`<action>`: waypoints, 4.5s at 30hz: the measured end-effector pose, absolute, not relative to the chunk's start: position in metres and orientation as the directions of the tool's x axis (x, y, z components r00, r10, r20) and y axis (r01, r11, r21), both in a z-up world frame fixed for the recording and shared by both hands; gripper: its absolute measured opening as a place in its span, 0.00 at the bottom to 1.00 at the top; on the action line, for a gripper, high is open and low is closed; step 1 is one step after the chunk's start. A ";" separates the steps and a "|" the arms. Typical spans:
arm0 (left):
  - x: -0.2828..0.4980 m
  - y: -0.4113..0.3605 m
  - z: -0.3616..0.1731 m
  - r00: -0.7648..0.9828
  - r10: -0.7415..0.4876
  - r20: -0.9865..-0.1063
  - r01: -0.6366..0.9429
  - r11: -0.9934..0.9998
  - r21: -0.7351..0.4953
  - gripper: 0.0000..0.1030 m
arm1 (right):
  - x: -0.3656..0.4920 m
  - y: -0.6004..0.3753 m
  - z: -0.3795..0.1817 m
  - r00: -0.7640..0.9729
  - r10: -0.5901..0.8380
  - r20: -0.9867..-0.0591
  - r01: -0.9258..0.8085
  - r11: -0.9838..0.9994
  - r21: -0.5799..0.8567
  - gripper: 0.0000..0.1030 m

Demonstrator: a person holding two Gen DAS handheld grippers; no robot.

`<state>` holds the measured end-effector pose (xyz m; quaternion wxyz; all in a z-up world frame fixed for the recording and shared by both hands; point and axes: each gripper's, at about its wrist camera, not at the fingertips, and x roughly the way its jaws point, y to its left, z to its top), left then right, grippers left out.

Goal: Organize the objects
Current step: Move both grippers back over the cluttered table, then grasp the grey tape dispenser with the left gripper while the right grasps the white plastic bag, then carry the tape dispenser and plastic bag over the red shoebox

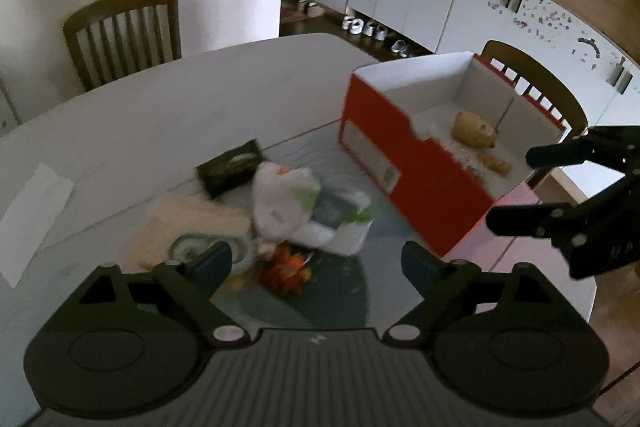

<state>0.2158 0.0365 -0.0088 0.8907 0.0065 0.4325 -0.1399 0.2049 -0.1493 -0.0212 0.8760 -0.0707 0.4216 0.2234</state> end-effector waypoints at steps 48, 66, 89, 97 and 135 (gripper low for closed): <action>0.276 0.113 -0.100 0.588 -0.264 -0.764 0.458 0.888 0.045 0.99 | 0.272 -0.031 -0.100 0.460 0.213 -0.862 -0.596 0.794 -0.122 0.79; 0.272 0.113 -0.100 0.615 -0.267 -0.742 0.449 0.892 0.051 0.66 | 0.276 -0.029 -0.112 0.454 0.194 -0.869 -0.587 0.800 -0.129 0.39; 0.241 0.109 -0.067 0.646 -0.240 -0.724 0.311 0.950 -0.036 0.57 | 0.231 -0.059 -0.056 0.545 0.249 -0.801 -0.496 0.865 -0.069 0.00; 0.222 0.097 -0.031 0.677 -0.262 -0.687 0.305 0.950 -0.062 0.57 | 0.213 -0.084 -0.030 0.557 0.282 -0.781 -0.464 0.886 -0.012 0.00; 0.251 -0.106 0.017 0.719 -0.284 -0.634 0.374 0.927 0.009 0.57 | 0.249 -0.264 -0.002 0.655 0.280 -0.702 -0.376 0.927 0.019 0.00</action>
